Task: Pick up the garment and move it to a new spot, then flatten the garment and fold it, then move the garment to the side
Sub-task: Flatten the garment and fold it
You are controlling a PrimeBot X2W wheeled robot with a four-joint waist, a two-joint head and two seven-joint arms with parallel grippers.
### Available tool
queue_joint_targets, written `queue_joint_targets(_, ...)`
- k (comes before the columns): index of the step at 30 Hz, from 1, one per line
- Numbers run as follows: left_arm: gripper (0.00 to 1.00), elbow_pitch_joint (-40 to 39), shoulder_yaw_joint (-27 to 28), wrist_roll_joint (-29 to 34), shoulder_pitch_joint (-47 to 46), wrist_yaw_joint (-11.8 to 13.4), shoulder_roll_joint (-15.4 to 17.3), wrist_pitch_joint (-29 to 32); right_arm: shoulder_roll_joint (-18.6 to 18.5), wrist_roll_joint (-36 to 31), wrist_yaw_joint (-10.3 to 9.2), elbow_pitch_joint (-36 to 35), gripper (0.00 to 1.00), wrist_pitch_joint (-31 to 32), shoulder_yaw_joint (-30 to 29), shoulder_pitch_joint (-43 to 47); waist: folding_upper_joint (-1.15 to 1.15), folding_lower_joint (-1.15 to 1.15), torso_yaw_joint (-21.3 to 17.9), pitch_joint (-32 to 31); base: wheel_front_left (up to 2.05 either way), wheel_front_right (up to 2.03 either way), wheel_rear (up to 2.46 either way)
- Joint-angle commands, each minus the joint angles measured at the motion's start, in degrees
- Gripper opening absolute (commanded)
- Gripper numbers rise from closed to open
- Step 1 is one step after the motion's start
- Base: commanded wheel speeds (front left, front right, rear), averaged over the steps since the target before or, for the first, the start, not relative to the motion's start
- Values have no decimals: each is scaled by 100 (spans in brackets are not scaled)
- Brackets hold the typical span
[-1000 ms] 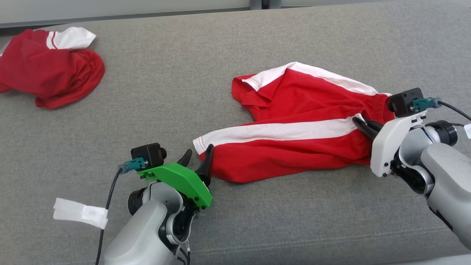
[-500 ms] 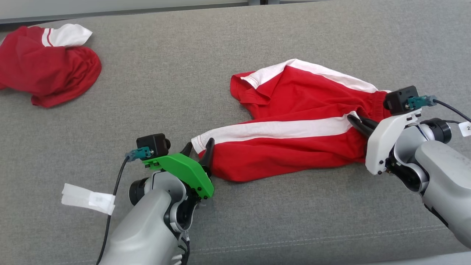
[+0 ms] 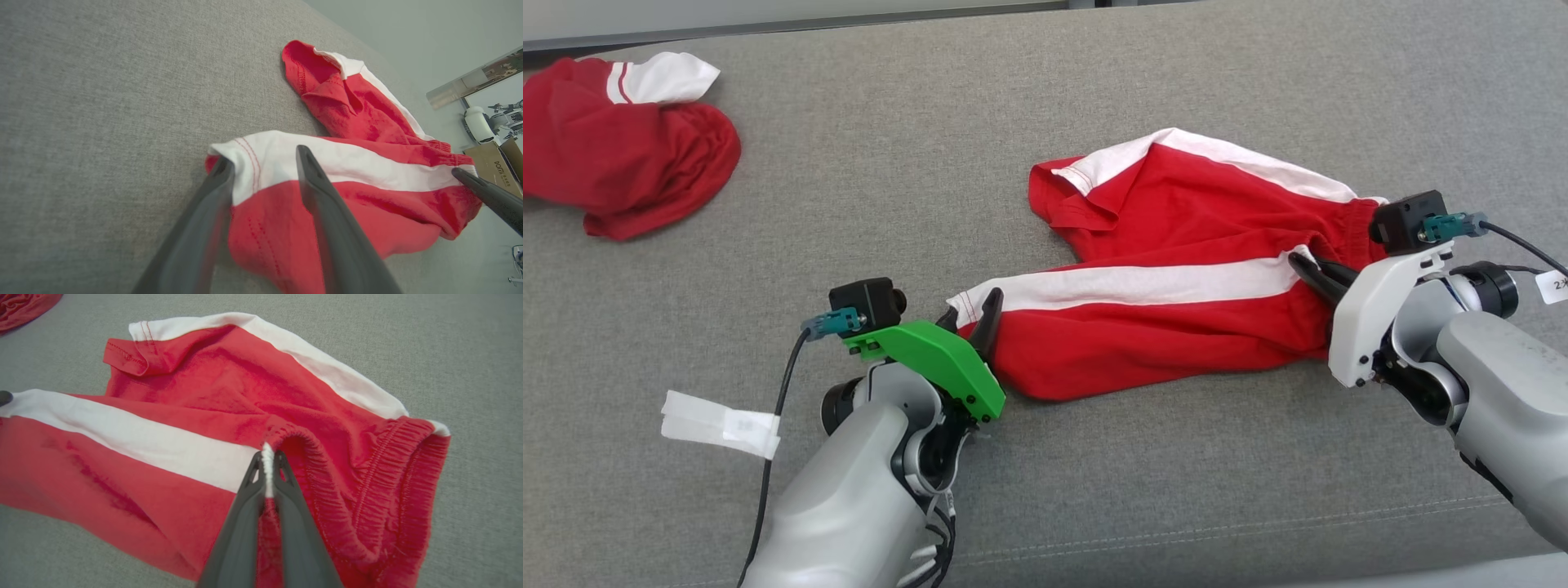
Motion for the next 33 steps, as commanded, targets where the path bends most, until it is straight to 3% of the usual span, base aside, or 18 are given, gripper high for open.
queue_joint_targets(1, 70, 4, 30, -83, -97, -47, -4, -4, 13, 42, -6, 33, 0, -51, 43, -56, 0, 0, -12, 6, 0, 0, 0)
queue_joint_targets(5, 30, 35, 33, -292, -159, -71, -13, 28, 25, 91, -6, 73, 0, -106, 125, -117, 0, 0, -42, 12, 0, 0, 0)
queue_joint_targets(7, 0, 56, 25, -373, -172, -92, -17, 12, 16, 100, -6, 87, 0, -147, 169, -138, 0, 0, -54, 14, 0, 0, 0)
queue_joint_targets(19, 0, -288, 151, -890, -239, -237, -12, -392, -103, 190, -6, 52, 0, -725, 147, -285, 0, 0, -92, -181, 0, 0, 0)
queue_joint_targets(25, 0, -843, 330, -901, -343, -276, 250, -516, -142, 29, -6, -103, 0, -1197, -7, -468, 0, 0, -150, -504, 0, 0, 0)
queue_joint_targets(33, 0, -1889, 547, -930, -524, -29, 687, -311, -198, -122, -6, -436, 0, -1198, -169, -681, 0, 0, -222, -990, 0, 0, 0)
